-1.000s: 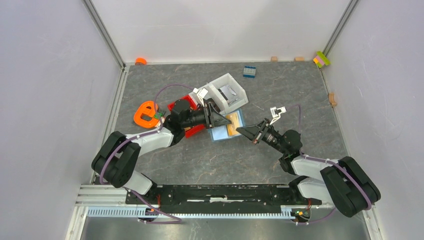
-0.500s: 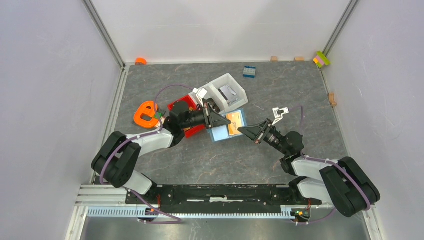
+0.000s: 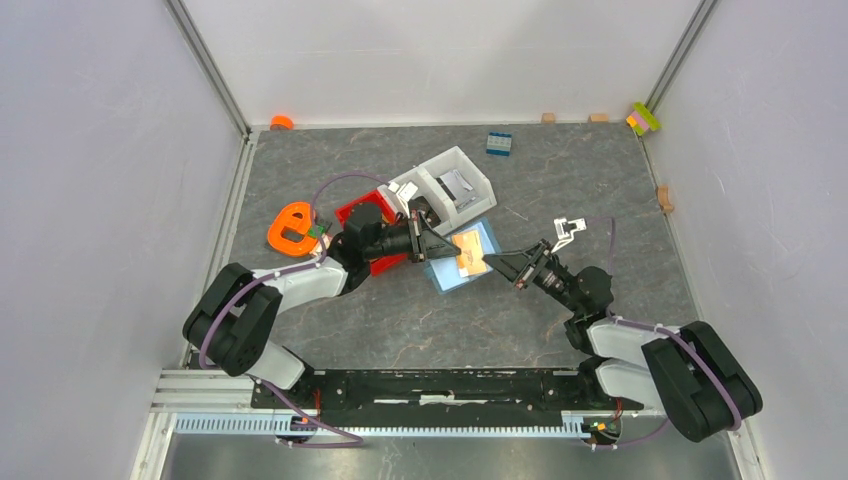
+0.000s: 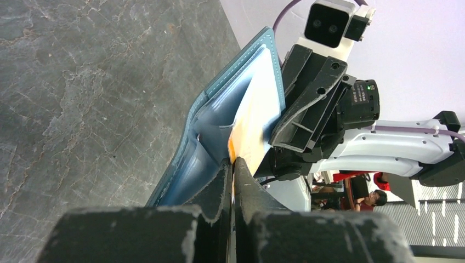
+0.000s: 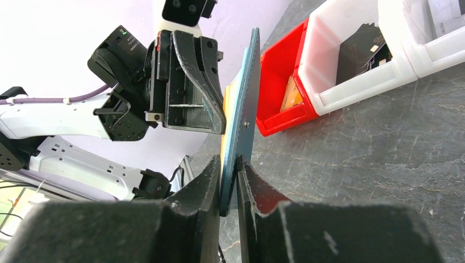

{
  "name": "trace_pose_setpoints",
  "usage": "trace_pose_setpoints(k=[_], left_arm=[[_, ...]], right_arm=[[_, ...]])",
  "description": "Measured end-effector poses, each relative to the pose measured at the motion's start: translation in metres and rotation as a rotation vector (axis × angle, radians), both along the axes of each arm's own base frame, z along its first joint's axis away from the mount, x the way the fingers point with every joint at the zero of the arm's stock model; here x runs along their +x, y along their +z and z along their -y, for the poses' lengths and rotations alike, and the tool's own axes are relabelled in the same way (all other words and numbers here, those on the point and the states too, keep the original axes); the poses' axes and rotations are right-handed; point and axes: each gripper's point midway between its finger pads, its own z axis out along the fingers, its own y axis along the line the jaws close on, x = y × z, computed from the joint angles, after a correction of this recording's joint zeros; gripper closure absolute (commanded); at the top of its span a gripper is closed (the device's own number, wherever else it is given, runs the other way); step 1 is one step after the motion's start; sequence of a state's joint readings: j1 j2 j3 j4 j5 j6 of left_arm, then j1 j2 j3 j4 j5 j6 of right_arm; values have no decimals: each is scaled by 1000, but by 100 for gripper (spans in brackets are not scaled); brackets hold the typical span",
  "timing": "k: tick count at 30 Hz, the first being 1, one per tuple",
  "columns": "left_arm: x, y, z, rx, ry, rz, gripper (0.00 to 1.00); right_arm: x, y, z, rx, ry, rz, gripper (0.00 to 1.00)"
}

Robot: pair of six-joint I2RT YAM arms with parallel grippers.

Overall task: Take the credit cards out of the card holder
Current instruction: Remove the credit card from the card holder.

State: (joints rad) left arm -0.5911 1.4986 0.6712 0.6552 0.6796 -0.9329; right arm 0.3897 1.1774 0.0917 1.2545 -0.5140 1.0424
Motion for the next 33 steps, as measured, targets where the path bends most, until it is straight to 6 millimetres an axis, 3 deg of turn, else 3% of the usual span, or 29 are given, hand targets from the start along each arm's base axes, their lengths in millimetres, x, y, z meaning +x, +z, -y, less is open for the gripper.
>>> trace_pose_setpoints(k=[2, 7, 11, 13, 17, 21, 28, 33], left_arm=[[0, -2, 0, 6, 1, -8, 98], [0, -5, -1, 19, 7, -23, 98], [1, -8, -1, 31, 15, -36, 98], [1, -9, -2, 34, 18, -39, 98], [1, -12, -2, 44, 17, -44, 98], [1, -14, -3, 53, 20, -43, 98], [1, -13, -3, 51, 19, -40, 98], [2, -13, -3, 49, 19, -37, 98]], right_arm=[[1, 1, 2, 0, -8, 2, 81], [4, -2, 9, -12, -49, 6, 100], [6, -3, 16, -30, -92, 7, 100], [6, -3, 17, -37, -102, 12, 95], [7, -9, 18, -53, -104, -1, 71], [6, -15, 13, -62, -68, -21, 61], [3, -15, 5, -46, -15, -26, 61], [5, -12, -1, -61, 0, -11, 75]])
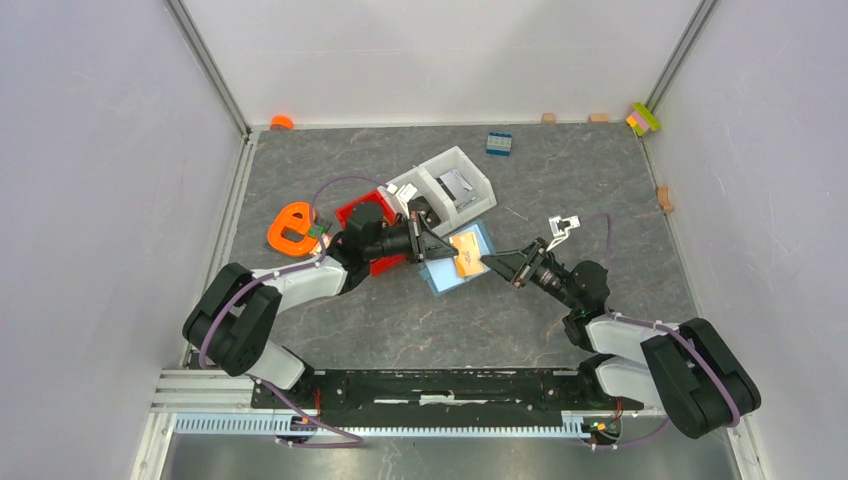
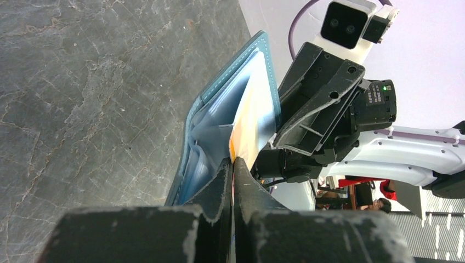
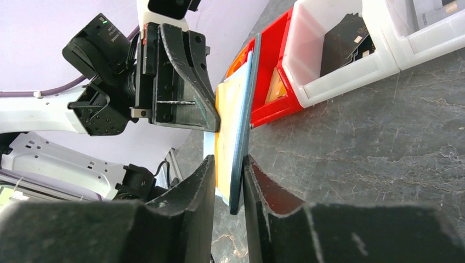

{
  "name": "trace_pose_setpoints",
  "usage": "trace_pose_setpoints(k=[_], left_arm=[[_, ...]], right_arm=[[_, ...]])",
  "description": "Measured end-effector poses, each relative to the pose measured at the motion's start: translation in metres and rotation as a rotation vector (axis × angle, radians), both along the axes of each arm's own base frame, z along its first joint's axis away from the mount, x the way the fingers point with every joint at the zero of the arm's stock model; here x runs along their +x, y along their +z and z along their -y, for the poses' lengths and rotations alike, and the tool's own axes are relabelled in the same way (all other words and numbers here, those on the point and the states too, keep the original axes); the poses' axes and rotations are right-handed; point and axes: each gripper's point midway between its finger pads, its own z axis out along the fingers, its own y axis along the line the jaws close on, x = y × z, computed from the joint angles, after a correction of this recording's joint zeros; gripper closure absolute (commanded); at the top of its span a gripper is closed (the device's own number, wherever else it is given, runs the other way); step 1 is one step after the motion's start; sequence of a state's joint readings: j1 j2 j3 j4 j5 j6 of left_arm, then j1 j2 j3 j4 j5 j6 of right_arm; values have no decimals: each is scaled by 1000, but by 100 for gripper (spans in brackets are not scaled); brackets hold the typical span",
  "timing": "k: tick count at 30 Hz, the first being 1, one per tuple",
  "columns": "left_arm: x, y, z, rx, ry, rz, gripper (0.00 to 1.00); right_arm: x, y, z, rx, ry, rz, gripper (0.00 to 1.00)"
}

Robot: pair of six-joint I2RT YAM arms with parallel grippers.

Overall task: Take the credit cards out of the card holder
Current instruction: Remove the credit card from the card holder.

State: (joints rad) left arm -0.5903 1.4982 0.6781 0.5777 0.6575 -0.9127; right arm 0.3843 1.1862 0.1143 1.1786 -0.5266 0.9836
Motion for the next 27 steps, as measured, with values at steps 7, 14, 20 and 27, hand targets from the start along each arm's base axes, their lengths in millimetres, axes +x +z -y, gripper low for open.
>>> trace_pose_setpoints(k=[7, 14, 20, 27], left_arm=[[1, 0, 0, 0, 2, 0, 98], [0, -1, -1, 4, 3, -4, 98], [0, -3, 1, 20, 5, -10, 98], [2, -7, 0, 45, 17, -19, 98]], right_arm=[[6, -11, -3, -46, 0, -33, 95], [10, -19, 1, -92, -35, -52, 100], [10, -15, 9, -100, -74, -41, 100], [14, -18, 30, -90, -173, -38, 100]])
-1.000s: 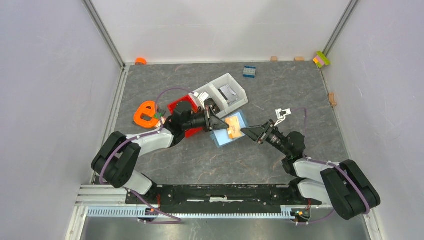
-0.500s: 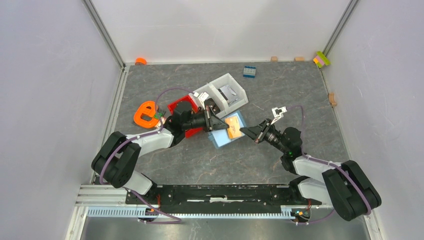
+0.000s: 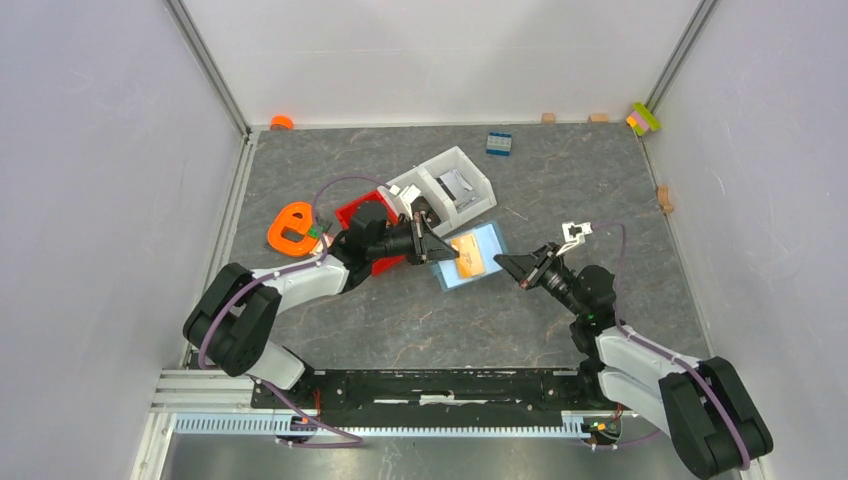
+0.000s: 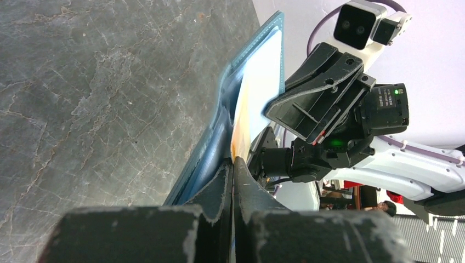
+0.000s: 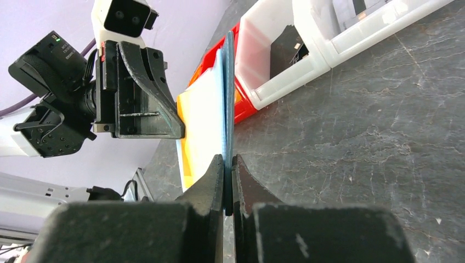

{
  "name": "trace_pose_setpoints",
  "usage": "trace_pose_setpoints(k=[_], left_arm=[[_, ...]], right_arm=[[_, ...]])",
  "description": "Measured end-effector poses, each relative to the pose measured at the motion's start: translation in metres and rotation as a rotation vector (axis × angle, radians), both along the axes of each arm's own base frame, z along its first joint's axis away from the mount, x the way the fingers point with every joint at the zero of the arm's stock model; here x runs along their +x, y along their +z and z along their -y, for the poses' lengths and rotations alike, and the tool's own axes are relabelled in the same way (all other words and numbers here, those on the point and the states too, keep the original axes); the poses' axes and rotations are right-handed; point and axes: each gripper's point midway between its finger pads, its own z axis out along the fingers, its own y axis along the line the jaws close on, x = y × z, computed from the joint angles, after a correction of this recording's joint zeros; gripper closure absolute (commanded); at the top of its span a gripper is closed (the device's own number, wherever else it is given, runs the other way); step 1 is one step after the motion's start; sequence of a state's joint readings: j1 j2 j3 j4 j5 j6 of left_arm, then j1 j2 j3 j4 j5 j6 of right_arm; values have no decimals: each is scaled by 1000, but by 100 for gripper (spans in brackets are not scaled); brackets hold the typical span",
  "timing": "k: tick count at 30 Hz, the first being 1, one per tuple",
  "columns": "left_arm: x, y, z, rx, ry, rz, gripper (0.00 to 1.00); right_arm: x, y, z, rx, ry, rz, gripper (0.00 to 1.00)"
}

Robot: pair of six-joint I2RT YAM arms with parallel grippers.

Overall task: Take the credit cards out of the card holder
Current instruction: Remove the credit card from the card holder.

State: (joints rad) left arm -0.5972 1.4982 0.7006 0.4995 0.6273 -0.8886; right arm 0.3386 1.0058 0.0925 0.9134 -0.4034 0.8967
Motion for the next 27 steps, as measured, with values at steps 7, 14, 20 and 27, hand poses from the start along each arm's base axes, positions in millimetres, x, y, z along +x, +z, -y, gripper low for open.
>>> trace_pose_setpoints(k=[7, 14, 20, 27], left_arm=[[3, -5, -4, 22, 20, -12, 98], [4, -9, -5, 34, 28, -19, 98], [5, -10, -7, 38, 32, -20, 98], [19, -2, -26, 100, 140, 40, 98]], right_arm=[[5, 0, 17, 7, -89, 9, 100], [9, -3, 24, 11, -127, 0, 100], [10, -2, 28, 18, -145, -1, 100], [9, -3, 30, 20, -156, 2, 100]])
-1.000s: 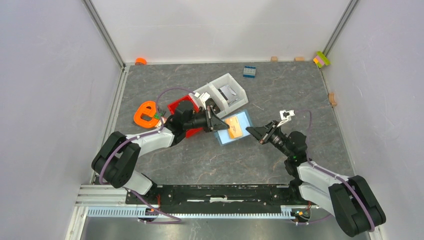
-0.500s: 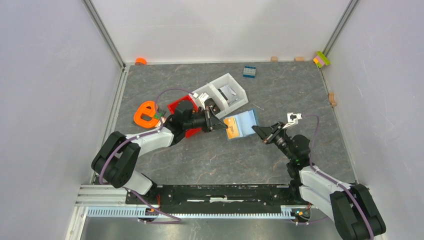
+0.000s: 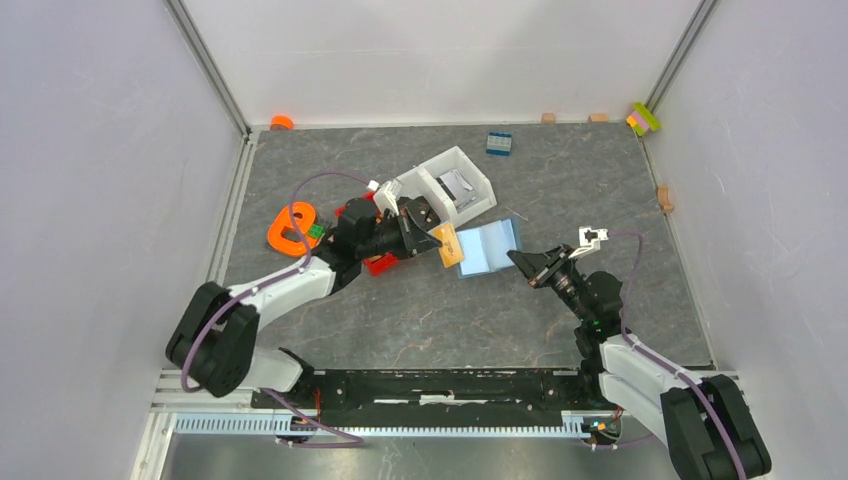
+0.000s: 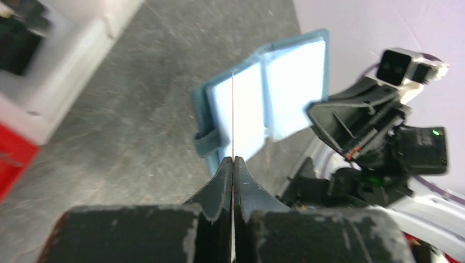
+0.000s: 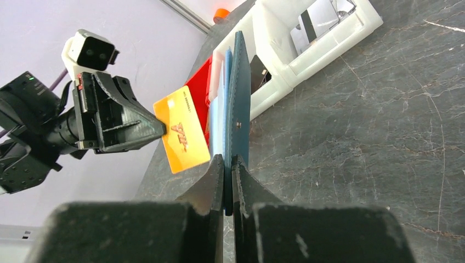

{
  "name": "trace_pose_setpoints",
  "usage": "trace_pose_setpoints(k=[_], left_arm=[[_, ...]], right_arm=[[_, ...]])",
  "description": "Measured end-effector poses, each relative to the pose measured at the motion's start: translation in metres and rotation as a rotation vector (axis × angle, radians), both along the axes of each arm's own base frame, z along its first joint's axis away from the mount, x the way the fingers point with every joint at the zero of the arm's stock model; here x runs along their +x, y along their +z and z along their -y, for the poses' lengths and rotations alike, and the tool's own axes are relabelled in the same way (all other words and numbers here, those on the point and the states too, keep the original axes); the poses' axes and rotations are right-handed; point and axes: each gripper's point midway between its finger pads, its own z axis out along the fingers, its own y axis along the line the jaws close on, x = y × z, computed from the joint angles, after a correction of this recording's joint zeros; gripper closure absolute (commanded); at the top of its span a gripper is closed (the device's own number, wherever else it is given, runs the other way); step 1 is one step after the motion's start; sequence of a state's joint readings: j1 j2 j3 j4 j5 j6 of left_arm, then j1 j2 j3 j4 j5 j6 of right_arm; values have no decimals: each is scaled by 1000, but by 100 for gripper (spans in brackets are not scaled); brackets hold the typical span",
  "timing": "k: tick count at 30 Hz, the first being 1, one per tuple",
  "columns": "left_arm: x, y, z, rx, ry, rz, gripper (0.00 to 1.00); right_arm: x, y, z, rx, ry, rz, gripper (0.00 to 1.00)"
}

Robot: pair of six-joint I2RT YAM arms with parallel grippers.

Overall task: Take the credit cards out of the card holder
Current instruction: Remove the credit card from the card holder, then place the credit card in the storage box.

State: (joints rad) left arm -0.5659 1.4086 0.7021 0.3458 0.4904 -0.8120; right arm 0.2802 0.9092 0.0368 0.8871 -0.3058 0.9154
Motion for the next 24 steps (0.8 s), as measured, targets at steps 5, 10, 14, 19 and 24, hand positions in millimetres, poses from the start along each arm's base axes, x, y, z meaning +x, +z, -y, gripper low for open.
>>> trace_pose_setpoints(k=[5, 10, 14, 19, 24], left_arm=[[18, 9, -31, 113, 173, 99, 98], [34, 23, -70, 177, 379, 193, 98], [43, 24, -112, 246, 582, 230, 98], [54, 15, -137, 311, 693, 216, 98], [64, -17, -156, 409, 728, 152, 98]], right_arm=[[0, 0, 0, 0, -2, -1, 100], [0, -1, 0, -2, -2, -5, 100], [-1, -1, 1, -3, -2, -4, 100], [-1, -2, 1, -7, -2, -8, 100], [-1, -2, 1, -10, -2, -6, 100]])
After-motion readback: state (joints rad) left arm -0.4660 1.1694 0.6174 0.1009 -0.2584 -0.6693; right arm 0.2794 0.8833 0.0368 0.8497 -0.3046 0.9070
